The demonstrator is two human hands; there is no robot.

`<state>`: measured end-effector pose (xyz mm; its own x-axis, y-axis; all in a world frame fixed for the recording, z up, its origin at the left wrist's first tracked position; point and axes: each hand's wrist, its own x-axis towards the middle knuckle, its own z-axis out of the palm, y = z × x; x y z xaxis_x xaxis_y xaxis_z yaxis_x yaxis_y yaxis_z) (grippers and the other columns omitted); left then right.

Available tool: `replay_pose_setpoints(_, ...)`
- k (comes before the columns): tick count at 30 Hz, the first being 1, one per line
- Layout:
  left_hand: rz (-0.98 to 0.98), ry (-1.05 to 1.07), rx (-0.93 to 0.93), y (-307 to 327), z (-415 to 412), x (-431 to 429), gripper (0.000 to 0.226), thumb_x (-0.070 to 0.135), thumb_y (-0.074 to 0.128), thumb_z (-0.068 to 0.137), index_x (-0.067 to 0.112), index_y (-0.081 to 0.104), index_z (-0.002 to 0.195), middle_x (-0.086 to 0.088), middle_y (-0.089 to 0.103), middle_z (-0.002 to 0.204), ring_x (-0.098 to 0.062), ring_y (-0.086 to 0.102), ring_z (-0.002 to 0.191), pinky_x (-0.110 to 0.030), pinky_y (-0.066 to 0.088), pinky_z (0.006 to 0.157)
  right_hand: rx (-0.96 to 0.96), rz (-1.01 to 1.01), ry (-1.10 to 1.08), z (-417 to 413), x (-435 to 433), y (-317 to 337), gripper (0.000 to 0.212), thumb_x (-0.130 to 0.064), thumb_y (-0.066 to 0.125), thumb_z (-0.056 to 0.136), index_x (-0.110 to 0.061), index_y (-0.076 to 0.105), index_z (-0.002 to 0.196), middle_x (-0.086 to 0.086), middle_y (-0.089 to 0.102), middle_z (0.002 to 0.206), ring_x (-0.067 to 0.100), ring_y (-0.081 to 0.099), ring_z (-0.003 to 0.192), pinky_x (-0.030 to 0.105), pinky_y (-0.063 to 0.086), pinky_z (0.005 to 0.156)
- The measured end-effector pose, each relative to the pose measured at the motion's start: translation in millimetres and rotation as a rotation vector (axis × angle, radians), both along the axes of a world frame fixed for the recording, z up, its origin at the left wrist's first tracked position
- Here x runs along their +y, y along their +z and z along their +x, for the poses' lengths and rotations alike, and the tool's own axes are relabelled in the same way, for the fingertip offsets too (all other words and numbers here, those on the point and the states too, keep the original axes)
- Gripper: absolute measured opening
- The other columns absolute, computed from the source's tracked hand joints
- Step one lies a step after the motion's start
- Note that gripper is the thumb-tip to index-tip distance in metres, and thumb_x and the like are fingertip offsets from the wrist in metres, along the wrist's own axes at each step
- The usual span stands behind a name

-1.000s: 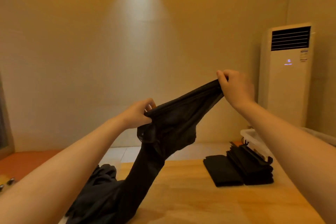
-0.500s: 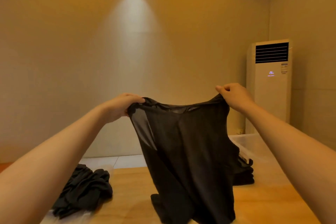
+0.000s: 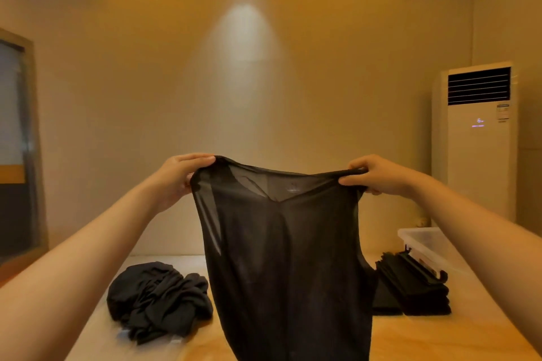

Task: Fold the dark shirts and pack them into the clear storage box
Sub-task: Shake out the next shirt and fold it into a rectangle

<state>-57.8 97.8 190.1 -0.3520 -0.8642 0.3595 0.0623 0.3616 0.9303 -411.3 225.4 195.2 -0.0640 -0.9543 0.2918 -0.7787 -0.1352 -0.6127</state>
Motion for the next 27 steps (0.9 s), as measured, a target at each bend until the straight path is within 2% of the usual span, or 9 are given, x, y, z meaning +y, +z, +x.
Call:
replay_pose_setpoints(2,0.062,-0.007,0.088,1,2,-3,0.019,0.026,0.060,0.091,0.018,0.069,0.106,-0.002,0.069,0.113,-0.017,0.063,0.100,-0.027,0.049,0.080,0.018,-0.046,-0.002,1,-6,4,0.019,-0.029,0.057,0.095,-0.014,0.068,0.095,0.004,0.062,0.076,0.013,0.055,0.063,0.024,0.043,0.053)
replay_pose_setpoints(4,0.141,-0.023,0.128,2,5,-3,0.020,0.030,0.057,0.093,0.022,0.067,0.109,0.000,0.067,0.112,-0.019,0.062,0.101,-0.030,0.049,0.080,-0.003,-0.087,-0.009,1,-9,6,0.020,-0.029,0.054,0.096,-0.016,0.069,0.096,0.002,0.067,0.081,0.015,0.062,0.076,0.025,0.050,0.063)
replay_pose_setpoints(7,0.192,-0.071,0.117,-1,5,-3,0.022,0.027,0.057,0.093,0.024,0.067,0.112,0.000,0.067,0.112,-0.020,0.062,0.101,-0.032,0.050,0.081,-0.023,-0.159,-0.035,3,-13,12,0.026,-0.030,0.051,0.098,-0.012,0.069,0.095,0.003,0.065,0.086,0.016,0.060,0.085,0.027,0.049,0.073)
replay_pose_setpoints(11,0.154,-0.042,0.152,-10,1,-2,0.020,0.017,0.055,0.094,0.026,0.067,0.108,0.001,0.066,0.109,-0.015,0.062,0.098,-0.026,0.055,0.072,-0.073,-0.221,-0.068,16,-22,8,0.035,-0.034,0.047,0.099,-0.005,0.067,0.101,0.014,0.063,0.091,0.022,0.059,0.083,0.030,0.048,0.070)
replay_pose_setpoints(15,0.094,-0.001,0.202,-9,1,-5,0.018,0.007,0.059,0.091,0.019,0.067,0.101,-0.002,0.066,0.101,-0.015,0.062,0.092,-0.023,0.049,0.075,-0.081,-0.279,-0.114,28,-23,3,0.032,-0.037,0.048,0.099,-0.009,0.065,0.103,0.003,0.063,0.090,0.018,0.060,0.083,0.026,0.045,0.067)
replay_pose_setpoints(18,0.008,0.005,0.109,2,4,-8,0.021,0.002,0.064,0.086,0.015,0.068,0.101,-0.007,0.068,0.107,-0.020,0.063,0.102,-0.025,0.050,0.083,-0.135,-0.232,-0.072,30,-15,8,0.028,-0.037,0.060,0.092,-0.012,0.065,0.104,0.001,0.065,0.095,0.016,0.060,0.088,0.026,0.047,0.074)
replay_pose_setpoints(22,-0.081,0.032,-0.030,21,7,-14,0.024,-0.001,0.066,0.083,0.015,0.069,0.101,-0.007,0.066,0.111,-0.020,0.061,0.109,-0.023,0.048,0.083,-0.177,-0.132,-0.003,24,-10,16,0.018,-0.026,0.065,0.090,-0.016,0.064,0.105,0.003,0.063,0.102,0.018,0.060,0.096,0.025,0.048,0.081)
replay_pose_setpoints(25,0.034,-0.083,-0.059,33,6,-17,0.029,0.001,0.061,0.086,0.015,0.066,0.111,-0.007,0.066,0.115,-0.017,0.061,0.106,-0.024,0.047,0.085,-0.196,-0.100,0.034,19,-16,18,0.010,-0.015,0.062,0.092,-0.013,0.067,0.100,0.004,0.067,0.098,0.019,0.063,0.095,0.027,0.051,0.085)
replay_pose_setpoints(27,0.161,-0.166,0.025,34,5,-20,0.032,0.008,0.065,0.081,0.015,0.064,0.112,-0.005,0.069,0.107,-0.013,0.066,0.091,-0.024,0.048,0.080,-0.169,-0.107,0.034,18,-21,17,0.012,-0.017,0.062,0.092,-0.009,0.069,0.099,0.005,0.068,0.095,0.018,0.064,0.092,0.028,0.050,0.085)
